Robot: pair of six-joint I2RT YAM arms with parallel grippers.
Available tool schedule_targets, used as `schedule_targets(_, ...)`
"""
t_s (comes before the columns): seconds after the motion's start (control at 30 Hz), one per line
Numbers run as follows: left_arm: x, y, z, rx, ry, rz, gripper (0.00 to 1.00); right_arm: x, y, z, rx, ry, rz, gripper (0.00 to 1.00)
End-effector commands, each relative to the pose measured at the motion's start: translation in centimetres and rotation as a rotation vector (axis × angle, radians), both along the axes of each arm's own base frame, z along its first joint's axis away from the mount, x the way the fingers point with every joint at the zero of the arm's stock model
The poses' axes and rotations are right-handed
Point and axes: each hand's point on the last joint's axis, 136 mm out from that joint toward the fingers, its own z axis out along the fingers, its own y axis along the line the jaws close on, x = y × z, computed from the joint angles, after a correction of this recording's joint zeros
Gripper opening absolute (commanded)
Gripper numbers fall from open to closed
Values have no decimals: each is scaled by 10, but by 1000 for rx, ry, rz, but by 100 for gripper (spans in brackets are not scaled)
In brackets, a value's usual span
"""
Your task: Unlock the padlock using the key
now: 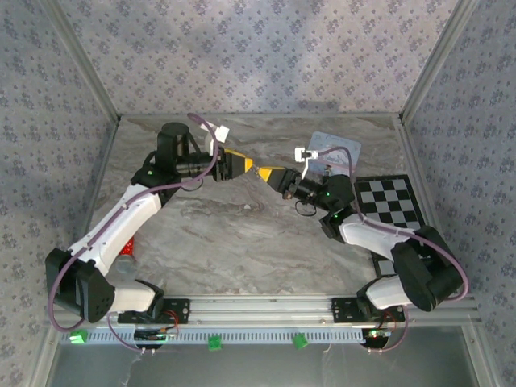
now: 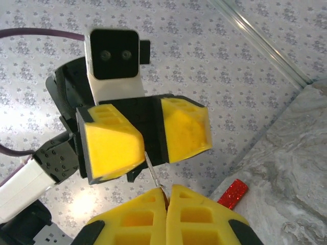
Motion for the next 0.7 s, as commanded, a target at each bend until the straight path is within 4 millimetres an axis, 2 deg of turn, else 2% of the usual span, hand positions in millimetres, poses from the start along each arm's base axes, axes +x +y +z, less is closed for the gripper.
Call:
schedule_targets(0.0, 16, 23, 15, -6, -43, 157, 59, 5, -14, -2, -69, 11, -52, 0)
schedule_targets(0.07, 28, 38, 11, -11, -23, 252, 64, 13, -31, -19, -167, 67, -120, 0)
schedule_targets(0.17, 47, 61, -3, -39, 57, 369, 67, 23, -69, -45, -394, 140, -279, 0)
schedule_targets(0.27, 68, 71, -33, -12, 174, 458, 66, 23, -104, -51, -540, 153, -384, 0)
schedule_targets(0.33, 80, 67, -62, 56, 266, 499, 65, 22, -123, -54, -596, 177, -429, 0)
schedule_targets(0.47, 94, 27, -98, 87, 336, 456, 66, 18, -158, -65, -683, 226, -520, 0)
schedule_targets(0.57, 105, -14, -120, 85, 371, 403, 66, 13, -180, -69, -722, 252, -591, 0)
schedule_targets(0.67, 109, -63, -133, 92, 345, 318, 67, 4, -200, -67, -747, 256, -668, 0)
